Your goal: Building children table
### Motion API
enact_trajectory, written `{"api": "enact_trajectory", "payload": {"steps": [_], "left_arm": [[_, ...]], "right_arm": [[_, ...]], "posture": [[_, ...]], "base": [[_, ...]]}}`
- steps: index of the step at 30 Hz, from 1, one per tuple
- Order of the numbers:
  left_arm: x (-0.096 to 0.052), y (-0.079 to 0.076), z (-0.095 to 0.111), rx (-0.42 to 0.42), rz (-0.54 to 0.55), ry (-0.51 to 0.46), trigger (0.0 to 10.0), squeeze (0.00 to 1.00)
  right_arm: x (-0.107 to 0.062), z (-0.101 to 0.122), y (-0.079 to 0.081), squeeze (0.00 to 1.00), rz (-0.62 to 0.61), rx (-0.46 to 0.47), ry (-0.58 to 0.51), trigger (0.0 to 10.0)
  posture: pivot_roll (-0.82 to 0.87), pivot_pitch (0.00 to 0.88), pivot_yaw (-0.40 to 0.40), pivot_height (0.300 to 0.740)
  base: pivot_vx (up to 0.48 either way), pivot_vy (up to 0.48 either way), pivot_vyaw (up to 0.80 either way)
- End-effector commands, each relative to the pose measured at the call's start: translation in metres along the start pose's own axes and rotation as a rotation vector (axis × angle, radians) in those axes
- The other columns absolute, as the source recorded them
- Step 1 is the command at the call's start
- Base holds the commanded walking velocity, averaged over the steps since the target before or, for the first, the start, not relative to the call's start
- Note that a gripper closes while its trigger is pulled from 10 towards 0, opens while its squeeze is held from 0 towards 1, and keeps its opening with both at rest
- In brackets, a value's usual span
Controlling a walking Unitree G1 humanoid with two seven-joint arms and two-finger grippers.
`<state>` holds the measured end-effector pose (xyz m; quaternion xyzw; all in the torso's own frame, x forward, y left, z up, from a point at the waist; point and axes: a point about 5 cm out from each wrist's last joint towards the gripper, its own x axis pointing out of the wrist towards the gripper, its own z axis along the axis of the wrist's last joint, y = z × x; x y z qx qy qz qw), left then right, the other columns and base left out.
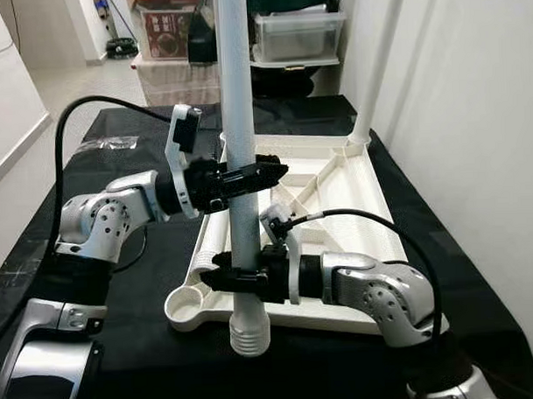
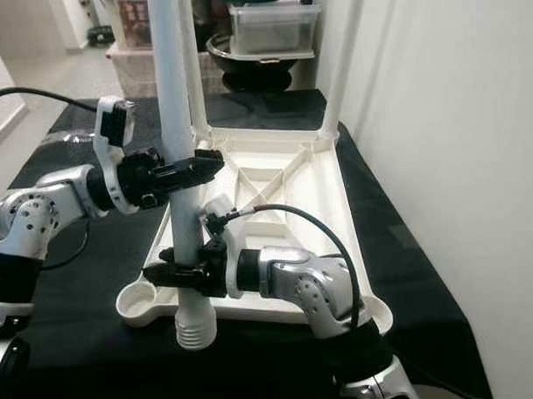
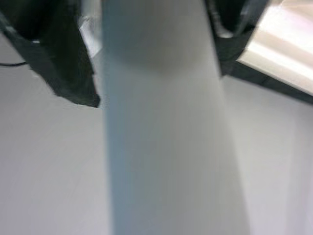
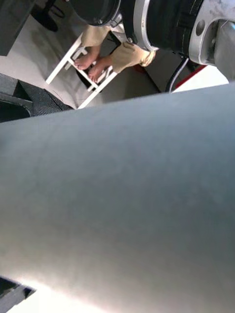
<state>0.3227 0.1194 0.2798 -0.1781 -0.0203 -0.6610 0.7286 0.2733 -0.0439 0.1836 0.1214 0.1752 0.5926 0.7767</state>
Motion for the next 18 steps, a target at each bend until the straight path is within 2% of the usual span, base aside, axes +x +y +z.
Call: {"api": "enact_trajectory", "payload": {"steps": [1, 7, 9, 15, 16, 17, 18], "left_arm": [[0.004, -0.011, 0.007, 0.009, -0.074, -0.019, 10.0, 1.0], [-0.007, -0.021, 0.01, 0.011, -0.087, -0.001, 10.0, 1.0], [-0.025, -0.025, 0.01, 0.012, -0.034, -0.017, 10.0, 1.0], [-0.042, -0.029, 0.01, 0.041, 0.038, -0.034, 10.0, 1.0], [-0.049, -0.032, 0.014, 0.071, 0.07, -0.069, 10.0, 0.85], [-0.049, -0.032, 0.014, 0.071, 0.07, -0.069, 10.0, 0.85], [-0.055, -0.037, 0.021, 0.108, 0.106, -0.12, 10.0, 0.6]], "right_arm": [[0.004, 0.001, 0.001, 0.0, 0.008, -0.001, 0.009, 0.0], [-0.006, 0.007, -0.011, 0.0, -0.047, 0.002, -0.023, 0.0], [-0.026, 0.017, -0.026, 0.0, -0.101, -0.004, -0.064, 0.0], [-0.045, 0.025, -0.041, 0.0, -0.18, -0.022, -0.09, 0.0], [-0.055, 0.028, -0.049, 0.0, -0.23, -0.035, -0.101, 0.0], [-0.055, 0.028, -0.049, 0.0, -0.23, -0.035, -0.101, 0.0], [-0.066, 0.031, -0.057, 0.0, -0.295, -0.052, -0.113, 0.0]], "posture": [[-0.02, 0.0, -0.027, 0.74], [-0.01, 0.0, -0.031, 0.74], [-0.01, 0.0, -0.037, 0.74], [0.0, 0.0, -0.045, 0.74], [0.0, 0.0, -0.046, 0.74], [0.0, 0.0, -0.046, 0.74], [0.01, 0.0, -0.051, 0.74]], "base": [[0.0, 0.0, 0.0], [0.0, 0.0, 0.0], [0.0, 0.0, 0.0], [0.0, 0.0, 0.0], [0.0, 0.0, 0.0], [0.0, 0.0, 0.0], [0.0, 0.0, 0.0]]}}
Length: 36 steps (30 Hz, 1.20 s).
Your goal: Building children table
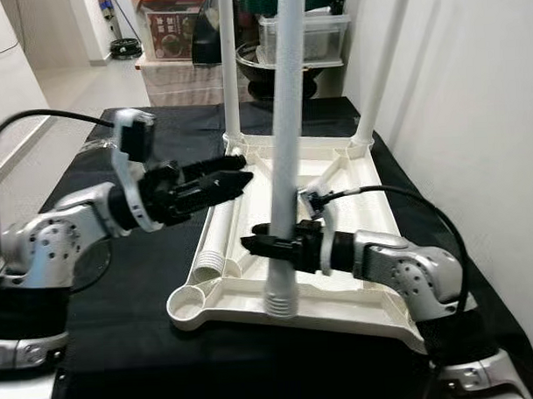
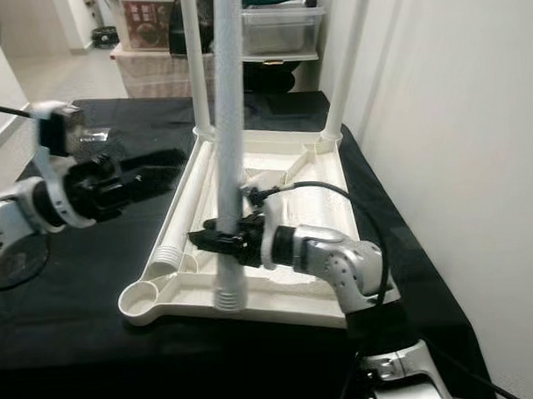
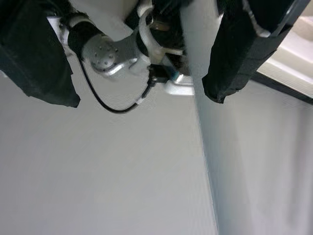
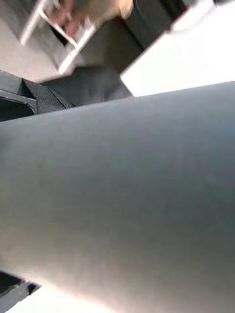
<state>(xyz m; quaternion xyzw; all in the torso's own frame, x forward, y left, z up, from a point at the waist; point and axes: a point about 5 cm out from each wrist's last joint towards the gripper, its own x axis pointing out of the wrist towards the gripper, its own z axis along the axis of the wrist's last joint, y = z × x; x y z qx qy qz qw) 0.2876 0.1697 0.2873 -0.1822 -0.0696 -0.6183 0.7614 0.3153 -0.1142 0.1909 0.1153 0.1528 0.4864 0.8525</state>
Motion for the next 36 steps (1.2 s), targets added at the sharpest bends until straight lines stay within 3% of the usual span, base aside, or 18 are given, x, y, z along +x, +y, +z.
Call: {"api": "enact_trajectory", "payload": {"steps": [1, 3, 7, 9, 10, 12, 13, 15, 16, 17, 19, 21, 25, 30, 32, 33, 35, 36], "left_arm": [[-0.009, -0.009, 0.014, 0.068, 0.048, -0.084, 10.0, 0.05], [-0.014, -0.016, 0.019, 0.113, 0.096, -0.153, 10.0, 0.0], [-0.019, -0.022, 0.021, 0.139, 0.14, -0.209, 10.0, 0.0], [-0.029, -0.027, 0.022, 0.17, 0.249, -0.305, 10.0, 0.0], [-0.029, -0.027, 0.022, 0.17, 0.249, -0.305, 10.0, 0.0], [-0.038, -0.027, 0.015, 0.196, 0.389, -0.348, 10.0, 0.0], [-0.038, -0.027, 0.015, 0.196, 0.389, -0.348, 10.0, 0.0], [-0.044, -0.023, 0.004, 0.208, 0.532, -0.347, 10.0, 0.0], [-0.044, -0.023, 0.004, 0.208, 0.532, -0.347, 10.0, 0.0], [-0.047, -0.019, -0.009, 0.212, 0.62, -0.303, 10.0, 0.0], [-0.047, -0.019, -0.021, 0.212, 0.658, -0.248, 10.0, 0.0], [-0.045, -0.02, -0.032, 0.204, 0.662, -0.201, 10.0, 0.0], [-0.037, -0.022, -0.047, 0.207, 0.612, -0.067, 10.0, 0.0], [-0.036, -0.019, -0.049, 0.213, 0.633, -0.054, 10.0, 0.0], [-0.027, -0.013, -0.051, 0.202, 0.591, -0.03, 10.0, 0.0], [-0.027, -0.013, -0.051, 0.202, 0.591, -0.03, 10.0, 0.0], [-0.019, -0.008, -0.056, 0.188, 0.523, 0.019, 10.0, 0.0], [-0.018, -0.007, -0.059, 0.187, 0.508, 0.034, 10.0, 0.0]], "right_arm": [[-0.012, 0.012, -0.016, 0.0, -0.108, -0.042, -0.058, 0.0], [-0.019, 0.017, -0.028, 0.0, -0.193, -0.055, -0.087, 0.0], [-0.023, 0.019, -0.036, 0.0, -0.249, -0.066, -0.112, 0.0], [-0.027, 0.025, -0.048, 0.0, -0.376, -0.078, -0.168, 0.0], [-0.027, 0.025, -0.048, 0.0, -0.376, -0.078, -0.168, 0.0], [-0.033, 0.03, -0.06, 0.0, -0.527, -0.099, -0.221, 0.0], [-0.033, 0.03, -0.06, 0.0, -0.527, -0.099, -0.221, 0.0], [-0.04, 0.034, -0.069, 0.0, -0.654, -0.107, -0.28, 0.0], [-0.04, 0.034, -0.069, 0.0, -0.654, -0.107, -0.28, 0.0], [-0.044, 0.039, -0.072, 0.0, -0.719, -0.092, -0.329, 0.0], [-0.044, 0.044, -0.07, 0.0, -0.735, -0.097, -0.371, 0.0], [-0.042, 0.05, -0.066, 0.0, -0.732, -0.104, -0.406, 0.0], [-0.017, 0.076, -0.027, 0.0, -0.541, -0.221, -0.488, 0.0], [-0.008, 0.079, -0.019, 0.0, -0.506, -0.234, -0.507, 0.0], [0.016, 0.08, 0.008, 0.0, -0.372, -0.247, -0.537, 0.0], [0.016, 0.08, 0.008, 0.0, -0.372, -0.247, -0.537, 0.0], [0.042, 0.07, 0.038, 0.0, -0.233, -0.291, -0.523, 0.0], [0.048, 0.065, 0.046, 0.0, -0.201, -0.301, -0.515, 0.0]], "posture": [[0.01, 0.0, -0.053, 0.74], [0.01, 0.0, -0.054, 0.74], [0.01, 0.0, -0.056, 0.74], [0.02, 0.0, -0.057, 0.74], [0.02, 0.0, -0.057, 0.74], [0.03, 0.0, -0.062, 0.74], [0.03, 0.0, -0.062, 0.74], [0.03, 0.0, -0.066, 0.74], [0.03, 0.0, -0.066, 0.74], [0.04, 0.0, -0.069, 0.74], [0.04, 0.0, -0.066, 0.74], [0.04, 0.0, -0.065, 0.74], [0.03, 0.0, -0.058, 0.74], [0.03, 0.0, -0.044, 0.74], [0.03, 0.0, -0.036, 0.74], [0.03, 0.0, -0.036, 0.74], [0.02, 0.0, -0.028, 0.74], [0.02, 0.0, -0.028, 0.74]], "base": [[0.0, 0.0, 0.0], [0.0, 0.0, 0.0], [0.0, 0.0, 0.0], [0.0, 0.0, 0.0], [0.0, 0.0, 0.0], [0.0, 0.0, 0.0], [0.0, 0.0, 0.0], [0.0, 0.0, 0.0], [0.0, 0.0, 0.0], [0.0, 0.0, 0.0], [0.0, 0.0, 0.0], [0.0, 0.0, 0.0], [0.0, 0.0, 0.0], [0.0, 0.0, 0.0], [0.0, 0.0, 0.0], [0.0, 0.0, 0.0], [0.0, 0.0, 0.0], [0.0, 0.0, 0.0]]}}
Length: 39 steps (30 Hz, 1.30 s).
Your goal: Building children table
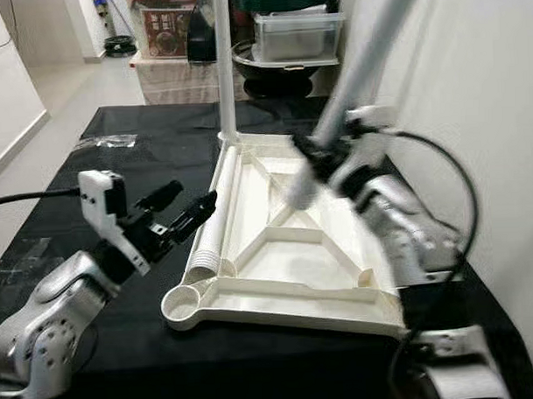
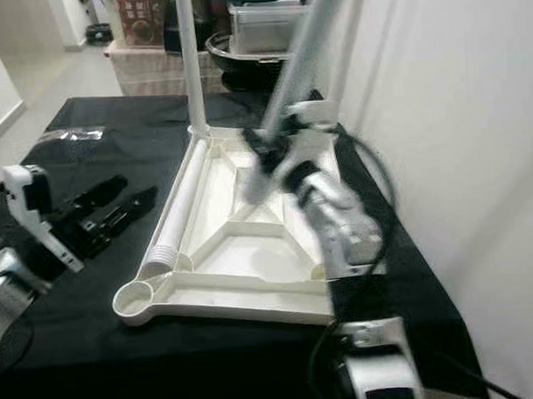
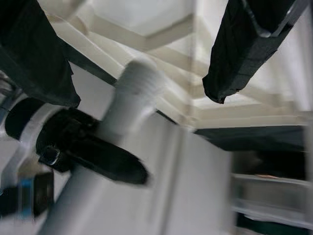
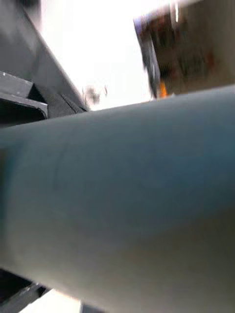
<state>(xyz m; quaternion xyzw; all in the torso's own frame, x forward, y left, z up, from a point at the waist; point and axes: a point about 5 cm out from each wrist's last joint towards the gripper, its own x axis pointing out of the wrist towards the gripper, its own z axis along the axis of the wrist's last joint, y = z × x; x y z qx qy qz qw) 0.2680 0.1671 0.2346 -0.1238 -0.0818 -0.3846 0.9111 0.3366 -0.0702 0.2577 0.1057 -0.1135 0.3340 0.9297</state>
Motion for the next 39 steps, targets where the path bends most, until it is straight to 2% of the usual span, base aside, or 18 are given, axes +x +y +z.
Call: {"api": "enact_trajectory", "payload": {"steps": [1, 3, 13, 14, 15, 18, 22, 28, 39], "left_arm": [[0.002, 0.0, -0.007, 0.005, -0.032, 0.042, 10.0, 0.0], [0.004, 0.0, -0.009, 0.017, -0.045, 0.062, 10.0, 0.0], [0.001, 0.005, -0.013, 0.036, -0.079, 0.136, 10.0, 0.0], [0.003, 0.009, -0.015, 0.052, -0.088, 0.161, 10.0, 0.0], [0.004, 0.009, -0.015, 0.056, -0.093, 0.17, 10.0, 0.0], [0.004, 0.01, -0.014, 0.058, -0.096, 0.174, 10.0, 0.0], [0.005, 0.016, -0.021, 0.104, -0.104, 0.255, 10.0, 0.0], [0.011, 0.014, -0.019, 0.123, -0.141, 0.258, 10.0, 0.0], [0.022, 0.01, -0.017, 0.191, -0.203, 0.267, 10.0, 0.0]], "right_arm": [[0.003, -0.001, 0.02, 0.0, 0.087, -0.026, -0.019, 0.0], [0.002, -0.006, 0.031, 0.0, 0.133, -0.019, -0.005, 0.0], [0.004, -0.003, 0.051, 0.0, 0.235, -0.039, -0.014, 0.0], [0.005, -0.001, 0.062, 0.0, 0.284, -0.036, -0.025, 0.0], [0.005, 0.0, 0.066, 0.0, 0.303, -0.037, -0.029, 0.0], [0.005, 0.0, 0.068, 0.0, 0.313, -0.038, -0.031, 0.0], [0.002, 0.003, 0.081, 0.0, 0.391, -0.057, -0.038, 0.0], [0.001, 0.001, 0.084, 0.0, 0.427, -0.106, -0.02, 0.0], [0.0, -0.008, 0.09, 0.0, 0.443, -0.102, 0.014, 0.0]], "posture": [[0.02, 0.0, -0.028, 0.74], [0.03, 0.0, -0.029, 0.74], [0.02, 0.0, -0.021, 0.74], [0.02, 0.0, -0.023, 0.74], [0.02, 0.0, -0.023, 0.74], [0.02, 0.0, -0.023, 0.74], [0.01, 0.0, -0.024, 0.74], [0.01, 0.0, -0.024, 0.74], [0.01, 0.0, -0.024, 0.74]], "base": [[0.0, 0.0, 0.0], [0.0, 0.0, 0.0], [0.0, 0.0, 0.0], [0.0, 0.0, 0.0], [0.0, 0.0, 0.0], [0.0, 0.0, 0.0], [0.0, 0.0, 0.0], [0.0, 0.0, 0.0], [0.0, 0.0, 0.0]]}}
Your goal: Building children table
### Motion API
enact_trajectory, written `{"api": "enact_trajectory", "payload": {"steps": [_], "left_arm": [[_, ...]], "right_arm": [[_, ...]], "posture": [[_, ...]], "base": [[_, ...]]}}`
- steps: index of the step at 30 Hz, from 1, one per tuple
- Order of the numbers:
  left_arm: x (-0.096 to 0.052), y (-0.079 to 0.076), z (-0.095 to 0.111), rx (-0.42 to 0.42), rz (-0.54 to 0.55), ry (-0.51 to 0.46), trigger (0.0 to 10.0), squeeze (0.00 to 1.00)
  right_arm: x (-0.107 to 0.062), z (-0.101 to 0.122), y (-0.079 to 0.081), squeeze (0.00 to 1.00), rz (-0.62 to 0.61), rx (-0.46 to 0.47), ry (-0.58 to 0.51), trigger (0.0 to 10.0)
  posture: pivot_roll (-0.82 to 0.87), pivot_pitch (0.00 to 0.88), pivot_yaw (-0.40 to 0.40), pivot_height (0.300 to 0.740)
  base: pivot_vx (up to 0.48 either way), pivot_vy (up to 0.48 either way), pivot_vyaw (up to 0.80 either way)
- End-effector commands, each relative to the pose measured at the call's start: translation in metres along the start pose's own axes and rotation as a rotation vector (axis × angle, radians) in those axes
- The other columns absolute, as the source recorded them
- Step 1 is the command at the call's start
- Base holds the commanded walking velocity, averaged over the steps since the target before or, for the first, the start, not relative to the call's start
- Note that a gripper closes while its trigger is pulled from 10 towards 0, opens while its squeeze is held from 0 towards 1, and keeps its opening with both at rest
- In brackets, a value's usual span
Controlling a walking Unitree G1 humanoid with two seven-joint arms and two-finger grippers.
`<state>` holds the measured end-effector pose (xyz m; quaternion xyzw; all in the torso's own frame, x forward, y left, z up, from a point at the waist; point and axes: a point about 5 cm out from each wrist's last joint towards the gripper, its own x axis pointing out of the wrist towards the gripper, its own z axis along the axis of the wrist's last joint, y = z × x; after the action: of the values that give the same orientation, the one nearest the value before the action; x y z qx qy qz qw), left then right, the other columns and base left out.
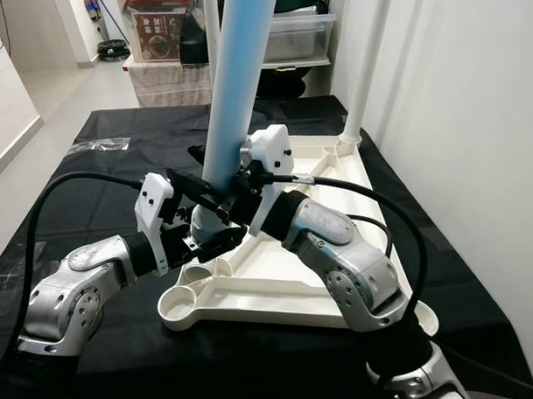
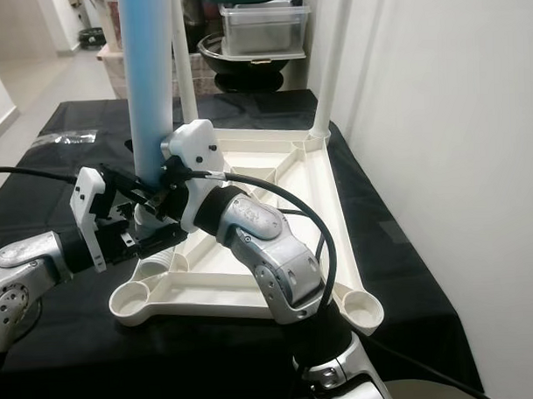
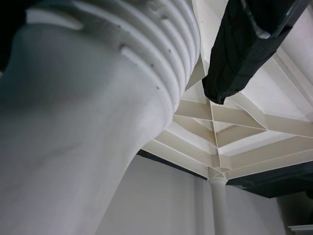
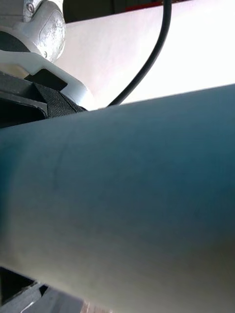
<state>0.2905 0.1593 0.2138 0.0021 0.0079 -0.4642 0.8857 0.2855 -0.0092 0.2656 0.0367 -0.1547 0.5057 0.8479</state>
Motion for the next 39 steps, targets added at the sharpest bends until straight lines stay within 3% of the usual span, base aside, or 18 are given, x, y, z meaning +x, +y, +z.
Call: {"api": "enact_trajectory", "payload": {"steps": [1, 6, 9, 10, 11, 13, 17, 19, 21, 28, 39], "left_arm": [[0.006, -0.003, 0.009, 0.064, -0.036, -0.009, 10.0, 0.0], [0.013, -0.005, 0.006, 0.184, -0.059, 0.039, 10.0, 0.0], [0.014, -0.005, 0.006, 0.203, -0.062, 0.047, 10.0, 0.0], [0.017, -0.005, 0.004, 0.316, -0.063, 0.094, 10.0, 0.0], [0.017, -0.005, 0.004, 0.316, -0.063, 0.094, 10.0, 0.0], [0.02, -0.006, 0.005, 0.425, -0.065, 0.119, 10.0, 0.0], [0.022, -0.008, 0.008, 0.498, -0.068, 0.121, 10.0, 0.0], [0.026, -0.011, 0.014, 0.565, -0.061, 0.082, 10.0, 0.0], [0.03, -0.014, 0.019, 0.593, -0.057, 0.04, 10.0, 0.0], [0.035, -0.023, 0.026, 0.578, -0.075, -0.042, 10.0, 0.0], [0.037, -0.021, 0.034, 0.642, -0.028, -0.11, 10.0, 0.0]], "right_arm": [[0.003, -0.006, 0.01, 0.0, 0.043, 0.005, 0.029, 0.0], [0.002, -0.01, 0.011, 0.0, 0.048, 0.03, 0.054, 0.0], [0.002, -0.01, 0.011, 0.0, 0.05, 0.03, 0.057, 0.0], [0.002, -0.014, 0.012, 0.0, 0.053, 0.041, 0.074, 0.0], [0.002, -0.014, 0.012, 0.0, 0.053, 0.041, 0.074, 0.0], [0.003, -0.016, 0.012, 0.0, 0.056, 0.054, 0.083, 0.0], [0.003, -0.017, 0.012, 0.0, 0.053, 0.061, 0.084, 0.0], [0.003, -0.018, 0.012, 0.0, 0.046, 0.07, 0.086, 0.0], [0.004, -0.018, 0.012, 0.0, 0.042, 0.074, 0.088, 0.0], [0.003, -0.02, 0.01, 0.0, 0.031, 0.084, 0.092, 0.0], [0.002, -0.023, 0.009, 0.0, 0.024, 0.097, 0.103, 0.0]], "posture": [[0.01, 0.0, -0.025, 0.74], [0.02, 0.0, -0.035, 0.74], [0.02, 0.0, -0.035, 0.74], [0.03, 0.0, -0.043, 0.74], [0.03, 0.0, -0.043, 0.74], [0.03, 0.0, -0.044, 0.74], [0.03, 0.0, -0.044, 0.74], [0.03, 0.0, -0.044, 0.74], [0.03, 0.0, -0.044, 0.74], [0.03, 0.0, -0.043, 0.74], [0.03, 0.0, -0.05, 0.74]], "base": [[0.0, 0.0, 0.0], [0.0, 0.0, 0.0], [0.0, 0.0, 0.0], [0.0, 0.0, 0.0], [0.0, 0.0, 0.0], [0.0, 0.0, 0.0], [0.0, 0.0, 0.0], [0.0, 0.0, 0.0], [0.0, 0.0, 0.0], [0.0, 0.0, 0.0], [0.0, 0.0, 0.0]]}}
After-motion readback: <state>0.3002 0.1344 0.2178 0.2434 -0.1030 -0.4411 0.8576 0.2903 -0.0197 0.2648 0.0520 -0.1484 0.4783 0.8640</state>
